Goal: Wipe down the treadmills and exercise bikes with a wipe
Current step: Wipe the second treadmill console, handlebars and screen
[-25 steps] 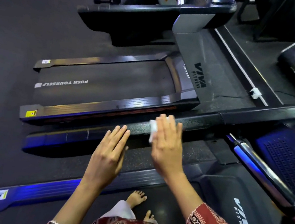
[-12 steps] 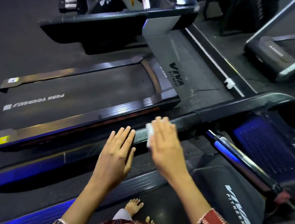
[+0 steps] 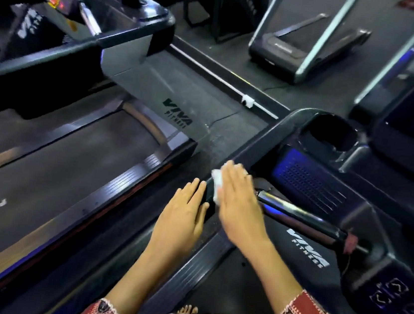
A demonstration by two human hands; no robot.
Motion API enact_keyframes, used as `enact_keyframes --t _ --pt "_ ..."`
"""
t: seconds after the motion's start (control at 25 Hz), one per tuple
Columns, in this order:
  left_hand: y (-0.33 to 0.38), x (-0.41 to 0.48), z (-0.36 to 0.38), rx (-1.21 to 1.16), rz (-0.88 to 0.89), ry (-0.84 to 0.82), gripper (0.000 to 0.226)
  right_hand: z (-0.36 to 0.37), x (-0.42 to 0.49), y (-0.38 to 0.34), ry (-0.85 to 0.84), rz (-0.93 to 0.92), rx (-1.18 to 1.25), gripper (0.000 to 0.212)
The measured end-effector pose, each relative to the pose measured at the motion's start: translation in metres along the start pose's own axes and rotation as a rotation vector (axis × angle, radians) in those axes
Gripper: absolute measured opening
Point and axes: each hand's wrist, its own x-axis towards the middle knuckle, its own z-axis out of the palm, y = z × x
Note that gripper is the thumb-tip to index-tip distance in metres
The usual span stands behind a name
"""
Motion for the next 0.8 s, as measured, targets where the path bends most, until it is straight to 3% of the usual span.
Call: enact_keyframes --t 0.08,0.24,0.36,0.48,0.64,0.8 --pt "0.002 0.013 0.001 -0.061 0.065 -0.026 0.048 -0.003 0.001 -0.001 -0.023 -0.020 0.003 0.050" --pt "0.002 0.039 0.007 -0.114 0.171 -0.086 0.050 -0.015 0.034 0.024 -0.034 0.191 0.006 0.050" --pt "0.001 0.060 0.014 -0.176 0.230 -0.152 0.052 -0.016 0.028 0.028 -0.056 0.135 0.152 0.052" --pt "0.006 0.085 0.021 -0.221 0.285 -0.217 0.054 -0.013 0.033 0.030 -0.005 0.211 0.237 0.049" --pt "0.019 0.122 0.030 -0.249 0.285 -0.263 0.055 -0.011 0.074 0.057 -0.105 0.253 0.174 0.057" --pt "0.034 0.160 0.046 -0.178 0.363 -0.291 0.053 -0.022 0.095 0.097 0.113 0.386 0.011 0.054"
